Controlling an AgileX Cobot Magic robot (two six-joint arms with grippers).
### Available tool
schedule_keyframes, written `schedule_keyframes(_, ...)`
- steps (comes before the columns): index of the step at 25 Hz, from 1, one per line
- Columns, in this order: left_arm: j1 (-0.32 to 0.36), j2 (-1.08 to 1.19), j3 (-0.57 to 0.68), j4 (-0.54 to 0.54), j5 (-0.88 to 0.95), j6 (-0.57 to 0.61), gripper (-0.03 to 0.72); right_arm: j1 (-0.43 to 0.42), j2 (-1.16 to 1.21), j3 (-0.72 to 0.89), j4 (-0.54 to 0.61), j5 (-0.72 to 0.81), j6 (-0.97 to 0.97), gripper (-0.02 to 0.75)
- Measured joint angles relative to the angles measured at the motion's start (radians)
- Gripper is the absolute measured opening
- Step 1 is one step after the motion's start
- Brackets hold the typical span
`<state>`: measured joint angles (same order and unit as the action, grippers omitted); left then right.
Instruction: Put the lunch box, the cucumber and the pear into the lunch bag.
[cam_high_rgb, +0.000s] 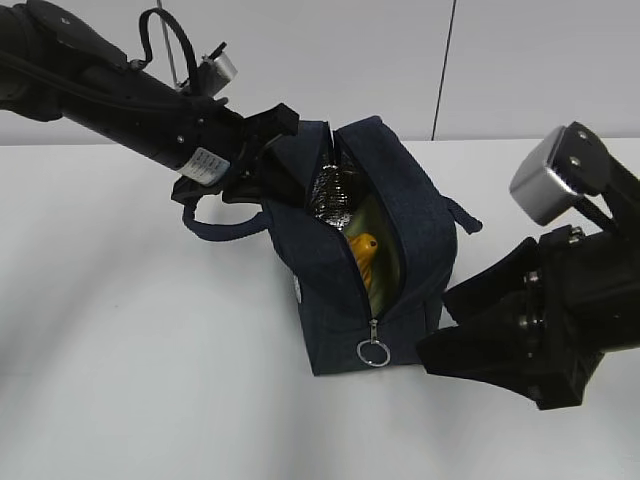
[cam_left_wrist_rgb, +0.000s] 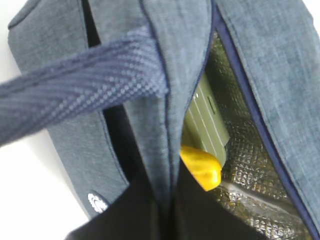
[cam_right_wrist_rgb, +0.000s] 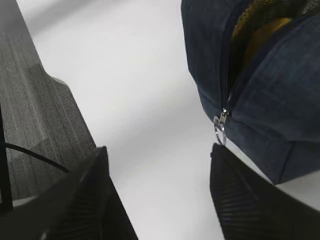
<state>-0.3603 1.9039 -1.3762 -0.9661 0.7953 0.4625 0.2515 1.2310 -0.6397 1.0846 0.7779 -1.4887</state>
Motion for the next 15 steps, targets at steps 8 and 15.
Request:
schedule_keyframes(8, 0.0, 0.0, 0.0, 0.0, 0.01, 0.003, -0.001, 0.0, 0.093, 0.004, 0.105, -0.001, -0.088, 0.47)
schedule_keyframes(15, 0.0, 0.0, 0.0, 0.0, 0.017, 0.004, -0.001, 0.0, 0.303, 0.004, 0.211, -0.013, -0.301, 0.47)
